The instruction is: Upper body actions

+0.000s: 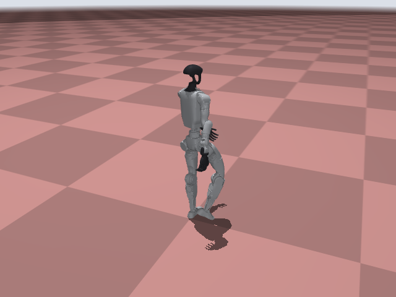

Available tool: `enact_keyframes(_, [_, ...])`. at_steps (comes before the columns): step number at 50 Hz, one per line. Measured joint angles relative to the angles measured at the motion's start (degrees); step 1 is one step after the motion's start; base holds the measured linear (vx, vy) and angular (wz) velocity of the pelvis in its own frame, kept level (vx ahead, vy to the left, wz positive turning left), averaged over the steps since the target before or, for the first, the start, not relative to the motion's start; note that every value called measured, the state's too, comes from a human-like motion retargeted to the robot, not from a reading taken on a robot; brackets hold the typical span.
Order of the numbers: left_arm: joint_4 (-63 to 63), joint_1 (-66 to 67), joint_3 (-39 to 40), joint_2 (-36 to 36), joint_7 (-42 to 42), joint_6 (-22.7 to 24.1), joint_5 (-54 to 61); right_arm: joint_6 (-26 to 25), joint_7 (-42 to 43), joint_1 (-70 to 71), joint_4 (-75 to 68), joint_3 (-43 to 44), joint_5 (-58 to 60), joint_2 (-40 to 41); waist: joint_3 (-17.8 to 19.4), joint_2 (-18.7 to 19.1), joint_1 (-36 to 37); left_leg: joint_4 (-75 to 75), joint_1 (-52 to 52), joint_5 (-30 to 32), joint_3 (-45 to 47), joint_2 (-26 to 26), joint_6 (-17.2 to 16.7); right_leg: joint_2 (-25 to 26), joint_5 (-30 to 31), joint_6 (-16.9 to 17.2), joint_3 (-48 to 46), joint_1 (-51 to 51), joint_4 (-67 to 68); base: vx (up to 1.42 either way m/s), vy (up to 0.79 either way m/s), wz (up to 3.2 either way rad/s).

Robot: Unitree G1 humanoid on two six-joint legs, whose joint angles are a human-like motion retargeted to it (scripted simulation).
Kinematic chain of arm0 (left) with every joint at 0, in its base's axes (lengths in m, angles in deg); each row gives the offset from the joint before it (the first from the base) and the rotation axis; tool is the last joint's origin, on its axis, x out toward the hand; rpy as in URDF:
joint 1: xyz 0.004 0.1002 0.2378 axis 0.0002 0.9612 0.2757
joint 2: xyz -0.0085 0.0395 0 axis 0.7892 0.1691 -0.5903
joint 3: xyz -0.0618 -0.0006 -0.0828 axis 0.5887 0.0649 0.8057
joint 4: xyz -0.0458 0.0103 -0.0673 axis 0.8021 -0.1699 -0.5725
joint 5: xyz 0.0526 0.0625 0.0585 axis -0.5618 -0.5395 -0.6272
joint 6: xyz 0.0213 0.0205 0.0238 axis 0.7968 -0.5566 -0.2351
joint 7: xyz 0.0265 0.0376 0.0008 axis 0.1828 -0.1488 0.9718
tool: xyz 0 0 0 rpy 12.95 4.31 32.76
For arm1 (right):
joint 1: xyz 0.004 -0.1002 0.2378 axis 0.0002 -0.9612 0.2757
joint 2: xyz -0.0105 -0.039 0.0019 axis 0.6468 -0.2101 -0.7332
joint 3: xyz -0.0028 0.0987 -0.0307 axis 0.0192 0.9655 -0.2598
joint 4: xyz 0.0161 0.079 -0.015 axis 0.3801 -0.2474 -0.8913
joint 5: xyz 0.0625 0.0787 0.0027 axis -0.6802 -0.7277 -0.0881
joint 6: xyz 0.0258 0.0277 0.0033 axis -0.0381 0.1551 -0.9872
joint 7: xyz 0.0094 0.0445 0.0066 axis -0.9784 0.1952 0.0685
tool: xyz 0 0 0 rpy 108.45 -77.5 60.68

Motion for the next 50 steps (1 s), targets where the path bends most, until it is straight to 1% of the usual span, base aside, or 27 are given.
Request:
enact_keyframes(5, [-0.48,4.77,0.19,-1.81,-3.59,-2.69,0.36,1.44,0.18,3.17,0.01,-2.20,-0.04,1.97,-1.68,-0.99,2.19,-0.25,-0.06,-0.17,0.41,-2.32,-0.57,0.20,4.68,5.64,1.55,10.05,-15.46,-0.09,-0.01,-0.02])
enact_keyframes(7, [-0.34,7.16,0.07,-2.47,-4.84,-3.20,0.20,1.67,0.62,4.09,0.64,-2.85,-0.13,2.82,-2.54,-1.06,2.72,-0.16,-0.25,-0.29,0.00,-3.04,-0.85,0.33,-1.33,6.43,1.29,13.63,-21.75,-0.08,0.03,0.20])
enact_keyframes(10, [-0.36,11.22,-0.85,-2.52,-5.74,-3.28,-0.34,1.93,2.22,6.00,1.23,-4.49,-1.56,3.94,-3.37,-1.62,3.19,0.12,0.01,-0.59,-0.76,-4.36,-1.35,-0.65,-8.27,5.78,-1.72,18.11,-29.82,-0.14,0.01,0.28])
enact_keyframes(12, [-0.47,14.62,-1.77,-1.86,-6.34,-3.21,-2.02,1.83,3.17,7.94,0.71,-6.28,-3.53,4.76,-3.94,-1.87,3.49,0.65,0.26,-1.01,-1.28,-4.66,-2.00,-0.43,-10.76,3.91,-3.60,20.09,-34.11,-0.19,0.02,0.22])
enact_keyframes(14, [-0.66,18.39,-1.70,-1.03,-6.77,-3.17,-4.14,1.45,3.39,10.47,0.05,-8.15,-5.40,5.96,-4.55,-1.92,4.29,2.33,-0.12,-1.98,-1.24,-4.08,-3.00,0.43,-11.65,2.40,-2.80,20.83,-36.97,-0.23,0.02,-0.02])
enact_keyframes(17, [-1.76,23.87,0.86,-0.12,-5.93,-4.18,-5.11,0.76,1.96,14.55,0.00,-11.19,-6.86,7.96,-5.34,-2.26,6.88,8.74,-3.00,-2.75,0.44,-2.28,-5.23,0.88,-12.19,1.48,0.24,20.23,-38.31,-0.24,0.03,-0.40])
enact_keyframes(18, [-2.25,25.89,2.32,-0.20,-5.47,-4.56,-4.92,0.71,1.13,15.84,0.01,-12.01,-6.63,8.63,-5.46,-2.48,7.02,12.25,-4.48,-0.95,0.36,-1.74,-6.11,0.55,-12.33,1.23,0.95,19.67,-37.98,-0.35,0.01,0.07])
enact_keyframes(20, [-3.46,29.12,4.89,-0.56,-4.79,-4.82,-3.19,0.31,-0.95,18.77,1.36,-13.09,-5.77,9.93,-4.42,-3.16,6.47,22.63,-8.93,8.23,-1.28,0.21,-8.84,-0.53,-12.58,0.72,0.34,19.41,-37.59,-0.43,-0.01,0.48])
enact_keyframes(21, [-4.41,29.84,5.89,-0.46,-4.58,-4.80,-2.21,0.04,-1.82,20.71,2.65,-13.02,-5.84,10.64,-3.31,-3.39,6.63,30.15,-13.53,13.25,-2.48,1.60,-9.03,-0.73,-12.94,0.54,-0.22,19.51,-37.59,-0.54,-0.06,0.52])
enact_keyframes(22, [-5.34,30.66,6.82,-0.25,-4.32,-4.75,-1.39,-0.05,-2.67,22.65,3.99,-12.94,-6.09,11.33,-2.12,-3.60,6.97,37.27,-18.01,18.19,-3.45,3.08,-8.64,-0.77,-13.27,0.30,-0.40,19.54,-37.41,-0.60,-0.13,0.34])
enact_keyframes(23, [-6.24,31.65,7.63,0.18,-3.94,-4.65,-0.89,0.25,-3.46,24.60,5.43,-12.85,-6.67,11.96,-0.78,-3.77,7.69,43.58,-22.24,22.96,-3.98,4.73,-7.13,-0.49,-13.56,-0.05,0.17,19.43,-36.85,-0.51,-0.15,0.04])
enact_keyframes(24, [-7.21,33.01,7.74,0.67,-3.88,-4.51,-0.73,0.26,-4.25,26.50,6.71,-12.61,-7.33,12.48,0.53,-4.16,8.94,49.21,-25.92,24.24,-4.43,5.60,-6.04,-0.55,-13.72,-0.36,0.95,19.44,-36.14,-0.37,-0.15,-0.29])
enact_keyframes(25, [-8.22,34.56,7.49,1.21,-4.00,-4.35,-0.73,0.14,-5.04,28.36,7.91,-12.30,-8.03,12.95,1.82,-4.66,10.46,54.50,-29.33,23.77,-4.84,6.07,-5.18,-0.78,-13.82,-0.64,1.83,19.51,-35.35,-0.22,-0.08,-0.64])
enact_keyframes(27, [-12.25,36.62,6.68,2.30,-4.66,-4.78,-3.50,-0.37,-3.89,32.13,10.79,-9.56,-8.74,14.28,4.07,-4.67,15.12,64.40,-35.28,18.21,-2.58,10.61,-5.07,-0.32,-13.83,-1.86,2.35,20.59,-35.21,-0.21,0.00,-1.08])
enact_keyframes(30, [-18.50,39.15,6.68,3.29,-3.76,-7.41,-9.51,2.56,-2.87,37.85,16.20,-7.18,-10.12,16.78,7.67,-4.85,21.93,75.09,-43.30,12.85,1.09,16.24,-3.63,0.60,-13.91,-3.95,6.11,21.64,-34.95,-0.24,-0.02,-1.37])
enact_keyframes(32, [-18.78,42.39,5.77,3.59,-4.86,-9.31,-13.18,4.29,-4.26,41.45,19.80,-8.03,-10.03,18.09,8.79,-5.42,24.26,79.88,-48.74,10.46,2.14,18.68,-4.30,0.69,-13.82,-4.86,7.96,21.72,-35.04,-0.13,-0.07,-1.11])
enact_keyframes(35, [-18.78,46.13,4.81,2.92,-5.02,-11.11,-18.85,6.09,-5.41,45.47,24.48,-9.22,-6.23,18.45,10.48,-6.53,28.82,82.92,-53.65,8.32,4.02,20.23,-6.71,-0.52,-14.09,-5.78,11.27,21.52,-34.38,-0.08,-0.01,-1.03])
enact_keyframes(38, [-18.78,47.50,5.72,2.72,-4.66,-11.34,-21.88,6.97,-3.22,47.33,27.00,-9.54,-2.29,18.34,11.16,-7.25,30.48,81.75,-54.57,7.76,4.40,18.82,-7.56,-1.40,-14.75,-6.07,12.64,21.76,-33.82,-0.01,0.01,-0.17])
enact_keyframes(41, [-18.78,46.17,7.05,3.21,-6.01,-10.23,-21.88,7.79,-0.94,47.38,27.64,-9.52,-3.35,17.99,10.17,-6.65,29.91,79.26,-52.78,8.03,2.59,17.86,-7.33,-0.58,-15.14,-6.06,11.86,22.08,-34.18,0.02,-0.01,0.58])
enact_keyframes(43, [-18.39,44.76,7.93,3.51,-6.75,-9.09,-21.09,8.40,-0.98,46.51,27.48,-9.07,-5.32,17.98,8.61,-6.19,28.81,76.43,-49.99,8.42,1.16,17.02,-7.28,0.00,-15.29,-5.83,10.61,21.95,-34.73,0.06,0.01,0.80])
enact_keyframes(45, [-17.12,44.62,8.26,3.29,-6.75,-8.16,-20.27,8.42,-0.82,44.63,26.84,-8.86,-6.25,18.55,6.16,-6.88,27.66,71.29,-44.89,9.02,2.06,15.46,-7.23,-0.68,-15.09,-5.15,9.88,21.45,-35.82,0.11,0.02,0.83])
enact_keyframes(47, [-16.01,42.86,8.53,4.11,-6.73,-7.88,-18.25,8.49,-1.11,42.86,26.27,-9.00,-7.93,18.93,4.20,-6.27,24.17,65.42,-39.83,10.07,0.34,13.32,-7.07,0.37,-15.84,-4.80,7.03,21.42,-35.75,0.15,-0.02,1.11])
enact_keyframes(48, [-15.36,42.81,8.54,4.11,-6.59,-7.51,-17.93,8.25,-1.01,41.74,25.84,-9.23,-8.02,19.31,2.80,-6.65,23.20,61.43,-36.49,10.39,0.91,12.10,-6.70,0.17,-15.76,-4.38,6.64,21.05,-36.18,0.18,-0.02,0.98])
enact_keyframes(50, [-14.43,41.16,8.60,5.11,-6.96,-7.22,-16.73,7.49,-1.90,39.15,25.62,-10.38,-8.85,19.84,1.08,-6.56,19.10,52.66,-29.80,10.70,-0.54,8.41,-6.58,0.27,-16.74,-3.74,3.74,21.07,-35.64,0.19,-0.02,1.03])
